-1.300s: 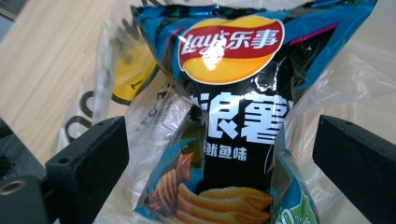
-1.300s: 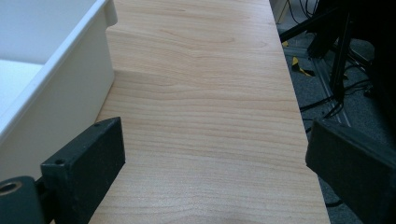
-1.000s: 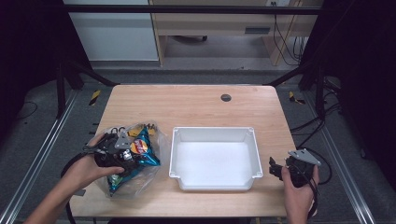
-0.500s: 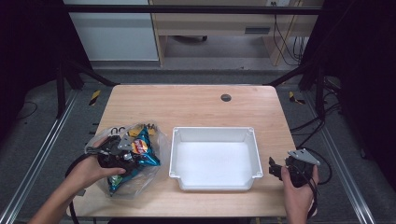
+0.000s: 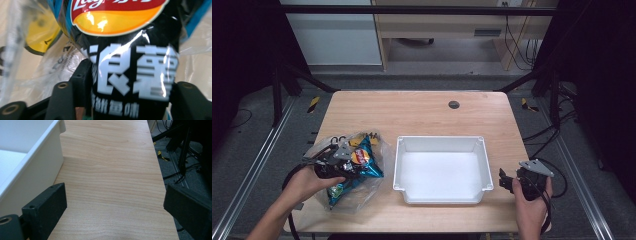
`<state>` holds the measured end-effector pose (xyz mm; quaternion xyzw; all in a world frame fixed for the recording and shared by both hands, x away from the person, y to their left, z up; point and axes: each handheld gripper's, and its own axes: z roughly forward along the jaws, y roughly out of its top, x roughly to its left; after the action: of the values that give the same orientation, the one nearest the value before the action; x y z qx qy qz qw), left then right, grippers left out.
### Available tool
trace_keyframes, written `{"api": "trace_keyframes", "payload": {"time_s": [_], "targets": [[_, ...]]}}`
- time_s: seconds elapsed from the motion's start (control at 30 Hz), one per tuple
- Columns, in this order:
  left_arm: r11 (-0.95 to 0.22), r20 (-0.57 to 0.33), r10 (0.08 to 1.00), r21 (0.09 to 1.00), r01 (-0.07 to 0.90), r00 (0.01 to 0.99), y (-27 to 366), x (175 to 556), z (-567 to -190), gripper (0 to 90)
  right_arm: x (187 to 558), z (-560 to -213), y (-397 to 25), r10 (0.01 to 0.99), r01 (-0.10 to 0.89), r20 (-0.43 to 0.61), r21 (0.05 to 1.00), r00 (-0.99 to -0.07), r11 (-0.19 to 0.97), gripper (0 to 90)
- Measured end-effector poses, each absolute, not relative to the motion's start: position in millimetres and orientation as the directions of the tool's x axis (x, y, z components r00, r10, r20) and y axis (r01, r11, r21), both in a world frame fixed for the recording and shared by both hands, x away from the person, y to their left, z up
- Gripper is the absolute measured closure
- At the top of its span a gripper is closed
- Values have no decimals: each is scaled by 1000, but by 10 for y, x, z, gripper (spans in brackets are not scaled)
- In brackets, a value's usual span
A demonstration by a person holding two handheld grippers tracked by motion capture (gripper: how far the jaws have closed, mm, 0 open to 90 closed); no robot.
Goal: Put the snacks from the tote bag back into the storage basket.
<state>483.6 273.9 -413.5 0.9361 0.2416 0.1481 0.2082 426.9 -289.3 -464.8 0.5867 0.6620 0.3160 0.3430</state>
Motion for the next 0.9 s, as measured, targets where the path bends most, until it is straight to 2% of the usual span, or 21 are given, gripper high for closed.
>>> {"api": "trace_keyframes", "payload": {"time_s": [0.2,0.63,0.9], "targets": [[-778,189,525,501,379,830,2812,4783,-3973,493,4268,-4644,-2883,993,561,-85,820,-78,115,52],[-728,232,546,606,319,805,2908,4582,-3623,511,4272,-4645,-2875,993,560,-89,820,-79,118,53],[-735,253,536,609,298,805,2897,4526,-3480,518,4267,-4644,-2895,993,560,-87,821,-76,114,53]]}}
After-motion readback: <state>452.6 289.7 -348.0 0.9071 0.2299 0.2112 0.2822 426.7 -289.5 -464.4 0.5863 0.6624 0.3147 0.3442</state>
